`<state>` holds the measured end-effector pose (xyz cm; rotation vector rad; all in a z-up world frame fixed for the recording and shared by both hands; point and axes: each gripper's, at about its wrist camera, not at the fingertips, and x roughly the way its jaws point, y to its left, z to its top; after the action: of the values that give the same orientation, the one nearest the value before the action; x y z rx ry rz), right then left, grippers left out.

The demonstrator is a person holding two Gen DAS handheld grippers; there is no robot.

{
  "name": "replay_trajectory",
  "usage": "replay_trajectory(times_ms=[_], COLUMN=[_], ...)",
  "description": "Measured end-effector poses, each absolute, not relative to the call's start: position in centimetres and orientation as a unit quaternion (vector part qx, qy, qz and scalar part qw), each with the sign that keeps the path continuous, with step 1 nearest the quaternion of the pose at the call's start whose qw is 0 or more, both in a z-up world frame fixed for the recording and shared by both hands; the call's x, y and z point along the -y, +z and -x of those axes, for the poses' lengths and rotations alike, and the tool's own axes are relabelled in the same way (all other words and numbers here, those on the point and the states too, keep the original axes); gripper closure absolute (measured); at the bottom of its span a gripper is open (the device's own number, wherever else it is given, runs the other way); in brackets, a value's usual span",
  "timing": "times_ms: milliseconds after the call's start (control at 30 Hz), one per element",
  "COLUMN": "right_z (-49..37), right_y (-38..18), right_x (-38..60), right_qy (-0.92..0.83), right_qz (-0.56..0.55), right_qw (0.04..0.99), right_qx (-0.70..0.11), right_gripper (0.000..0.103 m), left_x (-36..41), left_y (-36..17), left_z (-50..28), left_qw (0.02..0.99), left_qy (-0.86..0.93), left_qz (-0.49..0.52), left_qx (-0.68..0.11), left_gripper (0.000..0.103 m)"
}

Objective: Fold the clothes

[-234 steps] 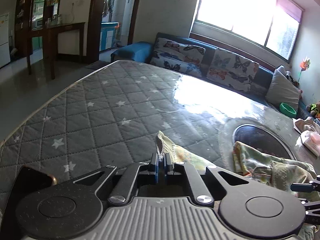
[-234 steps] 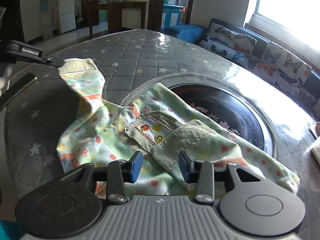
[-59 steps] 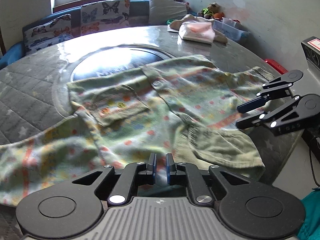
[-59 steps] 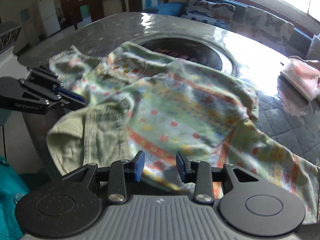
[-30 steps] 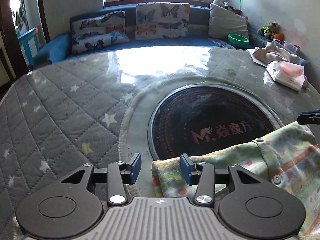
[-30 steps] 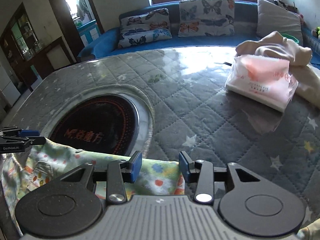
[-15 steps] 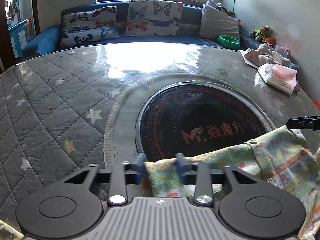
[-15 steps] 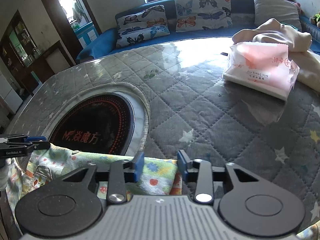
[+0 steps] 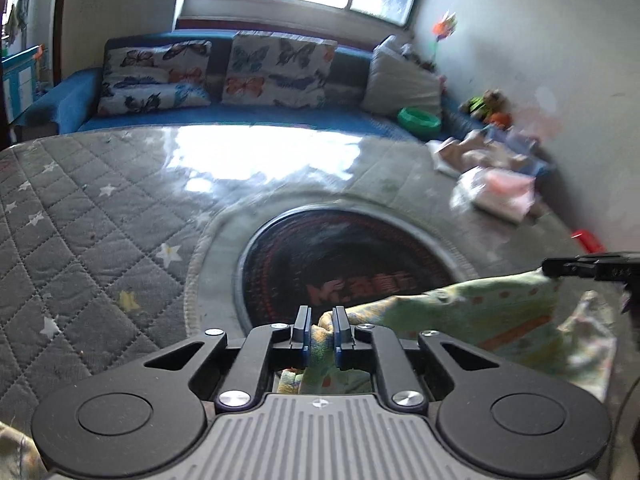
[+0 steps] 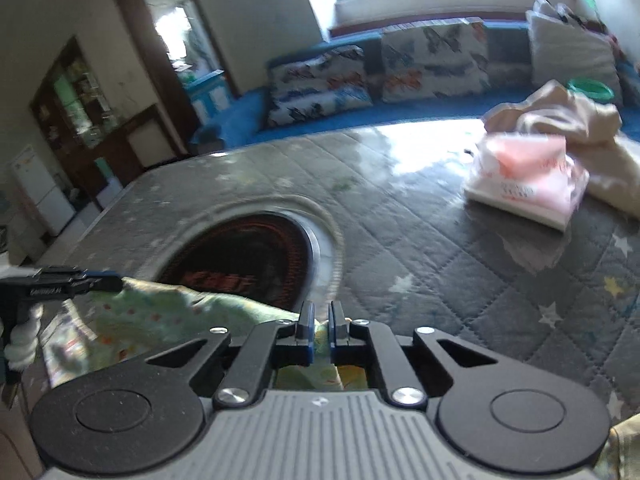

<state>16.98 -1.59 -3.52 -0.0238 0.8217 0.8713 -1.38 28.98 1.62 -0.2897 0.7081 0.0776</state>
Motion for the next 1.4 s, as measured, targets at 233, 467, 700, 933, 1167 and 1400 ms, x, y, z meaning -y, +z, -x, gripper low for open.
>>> replay_trajectory(times_ms=[233,467,700,933,1167,1400], right_z=[-11.2,-7.2,-6.6,-10.0,-12.5,-12.6], right_y=[-1.7,-3.7,-3.7,-2.9,-5.3,-6.4], right_x=[4.1,6.4,8.0,8.5,7.8,7.0], right_qy=[0.460,0.483,0.488,0.442,0.418,0.424], right_qz=[0.055,0.114,0.115,0.056,0.000,-0.010], right_qw=[0.812,0.780,0.766,0.797,0.793,0.784], right_qx=[-0.356,-0.382,-0.402,-0.407,-0.443,-0.453], right_gripper=[0.098,0.102,0.097,0.068,0.066,0.066], left_x=[-26.1,-23.0,-22.7,-25.6,-26.0,-25.3], left_y=[3.8,1.6,0.5,2.0,-0.3,-0.4], left_z=[7.5,12.5,14.4,13.6,11.9,11.4], left_qw=[0.941,0.932,0.922,0.935,0.918,0.920], left_qy=[-0.023,-0.073,-0.094,-0.016,0.011,-0.002], left_qz=[0.110,0.056,0.042,0.079,0.108,0.098], left_qx=[-0.318,-0.352,-0.373,-0.346,-0.381,-0.380], left_gripper=[0.091,0.092,0.091,0.062,0.050,0.079])
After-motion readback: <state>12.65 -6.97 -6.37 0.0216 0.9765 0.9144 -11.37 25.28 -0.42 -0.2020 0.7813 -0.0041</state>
